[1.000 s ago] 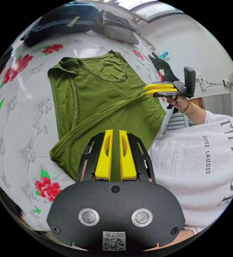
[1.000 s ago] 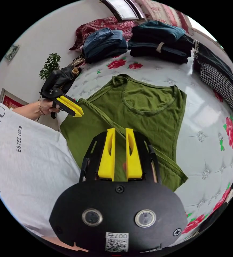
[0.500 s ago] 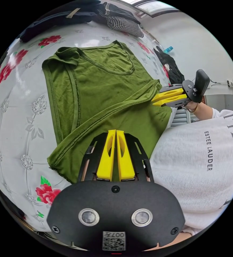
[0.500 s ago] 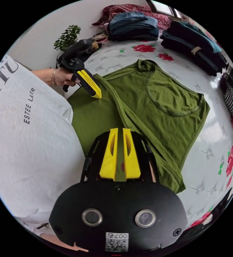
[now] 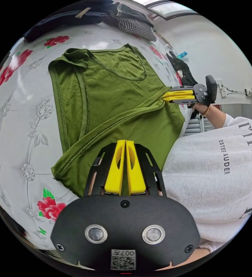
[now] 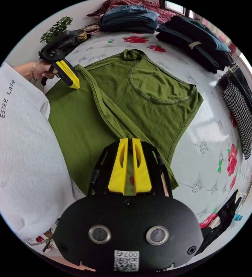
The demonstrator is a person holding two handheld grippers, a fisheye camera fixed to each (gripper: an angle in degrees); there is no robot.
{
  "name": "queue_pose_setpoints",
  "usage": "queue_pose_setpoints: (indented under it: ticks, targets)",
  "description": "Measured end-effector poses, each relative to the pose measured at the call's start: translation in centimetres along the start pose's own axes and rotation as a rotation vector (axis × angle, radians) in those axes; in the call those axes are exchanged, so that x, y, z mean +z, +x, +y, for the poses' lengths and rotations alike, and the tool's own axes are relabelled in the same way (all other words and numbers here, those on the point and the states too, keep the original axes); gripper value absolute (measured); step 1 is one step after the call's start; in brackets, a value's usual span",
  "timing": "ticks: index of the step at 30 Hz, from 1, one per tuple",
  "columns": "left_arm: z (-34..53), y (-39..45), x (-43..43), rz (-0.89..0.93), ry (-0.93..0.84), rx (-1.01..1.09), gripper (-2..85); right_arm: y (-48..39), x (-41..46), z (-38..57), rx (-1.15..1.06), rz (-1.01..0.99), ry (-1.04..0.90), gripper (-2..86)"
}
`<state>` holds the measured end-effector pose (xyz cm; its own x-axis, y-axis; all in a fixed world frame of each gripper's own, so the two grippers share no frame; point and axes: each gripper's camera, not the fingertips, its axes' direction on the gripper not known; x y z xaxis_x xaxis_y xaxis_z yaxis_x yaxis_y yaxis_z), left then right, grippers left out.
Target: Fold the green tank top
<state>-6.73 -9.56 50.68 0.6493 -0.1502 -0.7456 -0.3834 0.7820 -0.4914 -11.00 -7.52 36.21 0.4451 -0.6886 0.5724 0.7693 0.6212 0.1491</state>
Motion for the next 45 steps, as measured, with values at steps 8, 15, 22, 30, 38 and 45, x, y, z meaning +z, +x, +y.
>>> queue_pose_setpoints:
  ticks: [8,15,22,30,38,45]
  targets:
    - [0.5,-1.1,-0.7,-0.017,0.014,-0.005,-1.0,3.0,-1.2,1.1,0.137,-0.058,0.130,-0.2]
    - [1.3,-3.0,-2.1,-0.054,0.061,-0.066,-1.0,4.1,0.9,1.3,0.154,-0.053,0.075,-0.3]
    - [2.8,-4.5,-3.2,-0.047,0.095,-0.124,-1.0,4.8,-0.1,2.4,0.196,-0.073,0.129,-0.2]
    - [0.5,-3.1,-3.0,-0.033,0.094,-0.025,-1.0,1.3,0.0,-2.1,-0.001,-0.209,0.191,0.1]
    - [0.5,-2.3,-1.9,-0.072,0.028,0.021,-0.9,-2.7,2.9,-1.4,-0.106,-0.106,0.127,0.1]
    - [-1.0,-0.6,-3.5,-0.045,0.127,0.127,-0.4,-2.0,2.5,-0.8,-0.069,-0.084,0.127,0.5]
